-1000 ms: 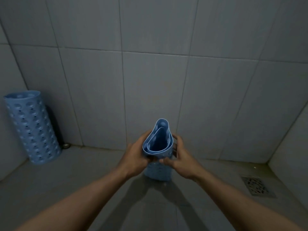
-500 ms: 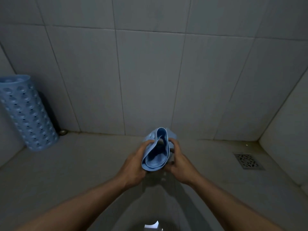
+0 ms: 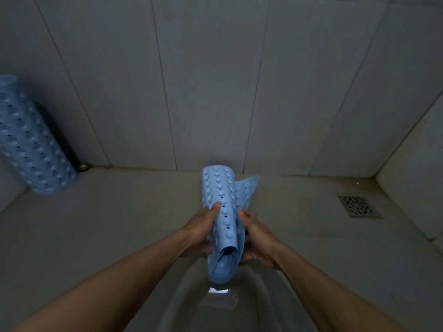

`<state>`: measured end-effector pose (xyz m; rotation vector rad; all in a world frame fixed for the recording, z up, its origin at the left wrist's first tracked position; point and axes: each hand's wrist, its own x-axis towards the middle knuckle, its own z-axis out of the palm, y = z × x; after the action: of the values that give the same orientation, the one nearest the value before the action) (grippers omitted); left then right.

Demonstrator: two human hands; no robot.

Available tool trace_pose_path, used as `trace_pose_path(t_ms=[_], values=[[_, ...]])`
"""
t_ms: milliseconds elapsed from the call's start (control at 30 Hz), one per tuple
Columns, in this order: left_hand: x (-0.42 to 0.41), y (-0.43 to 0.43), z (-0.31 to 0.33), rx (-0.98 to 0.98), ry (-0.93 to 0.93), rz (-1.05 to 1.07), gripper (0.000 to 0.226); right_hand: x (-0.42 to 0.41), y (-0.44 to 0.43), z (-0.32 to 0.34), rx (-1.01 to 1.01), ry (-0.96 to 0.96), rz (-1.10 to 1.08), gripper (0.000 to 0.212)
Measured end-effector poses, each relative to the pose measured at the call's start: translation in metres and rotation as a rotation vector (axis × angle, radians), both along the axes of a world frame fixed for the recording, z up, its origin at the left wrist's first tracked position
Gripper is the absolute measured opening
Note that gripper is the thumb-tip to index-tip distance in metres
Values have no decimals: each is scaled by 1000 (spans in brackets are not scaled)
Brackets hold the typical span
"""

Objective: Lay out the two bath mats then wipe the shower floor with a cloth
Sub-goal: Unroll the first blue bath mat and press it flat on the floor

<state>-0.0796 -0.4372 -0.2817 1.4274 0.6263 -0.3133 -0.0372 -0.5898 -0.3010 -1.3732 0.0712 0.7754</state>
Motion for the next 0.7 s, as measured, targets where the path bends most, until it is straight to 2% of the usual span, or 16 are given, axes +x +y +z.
trace_pose_path(t_ms=[100,167,267,367,500,700], values=[[11,12,-25,253,-32,-49,88,2,-4,-9,-26,-170,41,56],[16,16,-37,378,-23,-82,113,4,-6,-15,-102,-237,117,58],[18,22,-53,432,-30,-117,132,3,-6,-16,-227,-345,196,54],[17,28,-63,456,-22,-129,126,3,-3,-21,-392,-406,207,57],[14,31,-69,500,8,-121,123,2,-7,-32,-573,-494,168,78],[16,27,-72,714,0,-140,99,1,-5,-42,-697,-585,132,74]])
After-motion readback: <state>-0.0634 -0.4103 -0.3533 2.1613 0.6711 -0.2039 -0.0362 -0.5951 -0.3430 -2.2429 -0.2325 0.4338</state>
